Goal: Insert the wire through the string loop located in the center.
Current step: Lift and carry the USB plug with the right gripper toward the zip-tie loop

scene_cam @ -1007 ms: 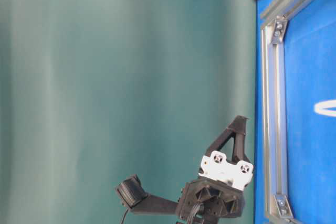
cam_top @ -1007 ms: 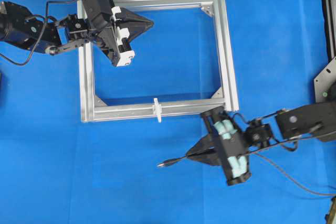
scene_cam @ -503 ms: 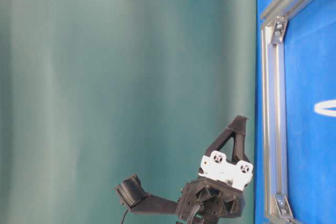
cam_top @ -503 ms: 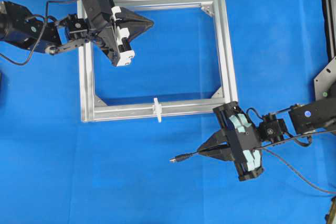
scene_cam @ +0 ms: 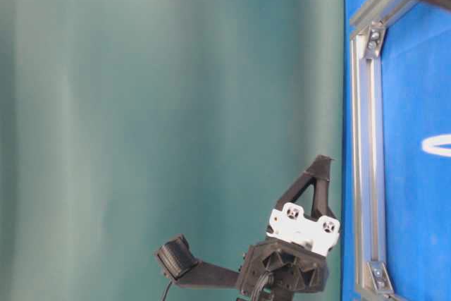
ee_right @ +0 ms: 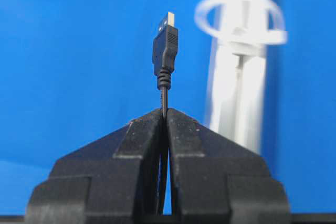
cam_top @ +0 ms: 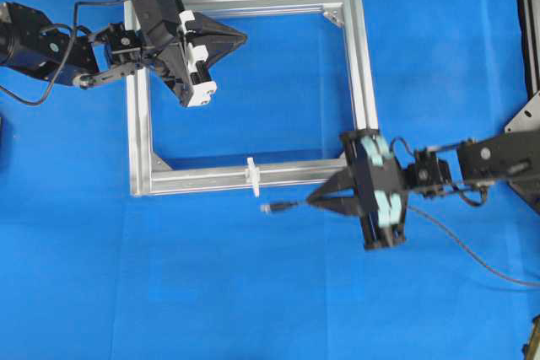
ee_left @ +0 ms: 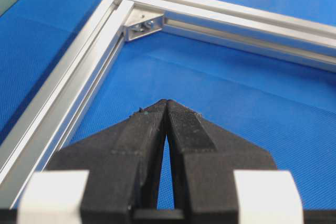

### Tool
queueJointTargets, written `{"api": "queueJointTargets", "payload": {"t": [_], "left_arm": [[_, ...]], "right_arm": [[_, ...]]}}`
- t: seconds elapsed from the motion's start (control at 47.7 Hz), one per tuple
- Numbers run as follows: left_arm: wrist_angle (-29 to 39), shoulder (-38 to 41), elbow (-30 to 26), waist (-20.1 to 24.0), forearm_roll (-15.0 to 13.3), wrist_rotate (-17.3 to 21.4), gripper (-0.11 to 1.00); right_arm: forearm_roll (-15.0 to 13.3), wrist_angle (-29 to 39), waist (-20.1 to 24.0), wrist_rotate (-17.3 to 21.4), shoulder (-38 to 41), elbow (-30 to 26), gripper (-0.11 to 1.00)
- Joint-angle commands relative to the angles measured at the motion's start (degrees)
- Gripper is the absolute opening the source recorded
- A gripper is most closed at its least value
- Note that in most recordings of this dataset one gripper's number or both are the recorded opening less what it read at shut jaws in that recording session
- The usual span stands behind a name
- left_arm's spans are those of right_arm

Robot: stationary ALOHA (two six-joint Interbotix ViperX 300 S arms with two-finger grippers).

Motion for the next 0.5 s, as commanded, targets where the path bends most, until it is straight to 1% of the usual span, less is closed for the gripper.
{"api": "queueJointTargets", "payload": {"t": [0.0,0.231,0.482], "left_arm": [[-0.35,-1.85,-0.53,-0.18,0.18,-0.09,0.00],[-0.35,-1.93,-0.62,-0.26,0.18,-0.09,0.00],[-0.53,-1.93,-0.53,-0.26,0.18,-0.09,0.00]], "right_arm": [[0.18,-0.35,-1.93,-0.09,-1.32,-0.26,-0.02],[0.09,-0.62,-5.01,-0.09,-1.32,0.18,-0.02],[-0.09,-0.88,-5.36,-0.18,-1.32,0.26,-0.02]]}}
